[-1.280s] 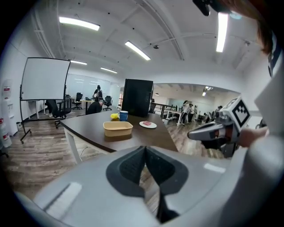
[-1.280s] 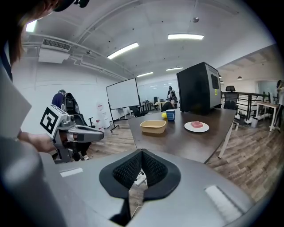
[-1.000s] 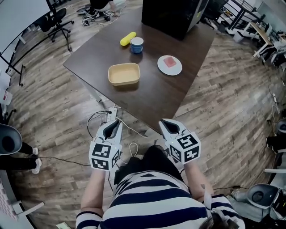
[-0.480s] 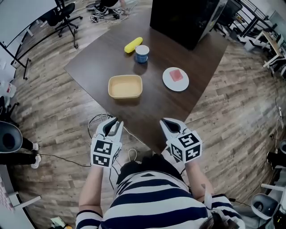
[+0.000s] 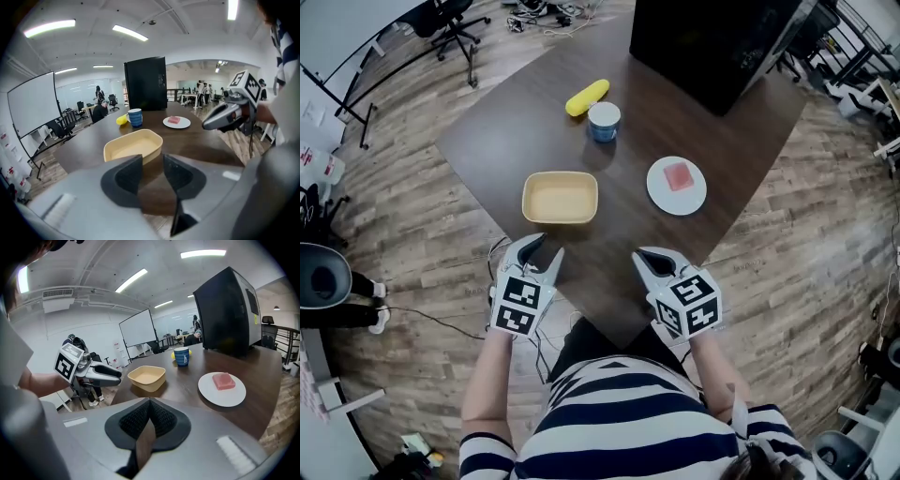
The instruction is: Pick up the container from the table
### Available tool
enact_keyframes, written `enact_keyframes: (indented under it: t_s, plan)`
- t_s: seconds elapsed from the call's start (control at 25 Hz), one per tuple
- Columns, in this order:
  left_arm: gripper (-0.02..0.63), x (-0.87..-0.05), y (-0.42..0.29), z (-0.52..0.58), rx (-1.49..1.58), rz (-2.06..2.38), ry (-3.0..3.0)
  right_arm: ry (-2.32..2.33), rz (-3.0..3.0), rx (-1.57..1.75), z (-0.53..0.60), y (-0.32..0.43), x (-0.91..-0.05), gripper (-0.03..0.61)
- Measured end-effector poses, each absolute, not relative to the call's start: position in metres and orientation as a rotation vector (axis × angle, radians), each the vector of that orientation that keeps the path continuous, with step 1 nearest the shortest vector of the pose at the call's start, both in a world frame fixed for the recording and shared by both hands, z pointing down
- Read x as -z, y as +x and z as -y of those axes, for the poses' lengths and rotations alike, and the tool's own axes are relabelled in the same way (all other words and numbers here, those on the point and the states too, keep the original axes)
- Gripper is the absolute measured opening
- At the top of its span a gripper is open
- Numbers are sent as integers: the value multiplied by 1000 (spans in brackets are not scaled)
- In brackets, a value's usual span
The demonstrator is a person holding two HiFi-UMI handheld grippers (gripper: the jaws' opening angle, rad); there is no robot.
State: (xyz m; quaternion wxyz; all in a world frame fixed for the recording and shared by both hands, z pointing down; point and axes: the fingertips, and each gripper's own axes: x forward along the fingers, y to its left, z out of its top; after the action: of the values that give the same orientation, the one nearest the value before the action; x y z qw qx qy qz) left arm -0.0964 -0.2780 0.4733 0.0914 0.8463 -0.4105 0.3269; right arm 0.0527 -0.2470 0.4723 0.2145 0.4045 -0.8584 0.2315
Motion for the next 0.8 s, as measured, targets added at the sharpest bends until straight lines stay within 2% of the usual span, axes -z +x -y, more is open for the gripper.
enact_keyframes:
  t_s: [0.48, 0.8]
  plan:
    - [0, -513, -87, 328, -1407, 1124, 2459, 938, 2394, -708, 288, 47, -510, -6]
    - [0, -532, -78, 340, -1592, 955, 2451, 892, 2395, -742, 303, 46, -525, -6]
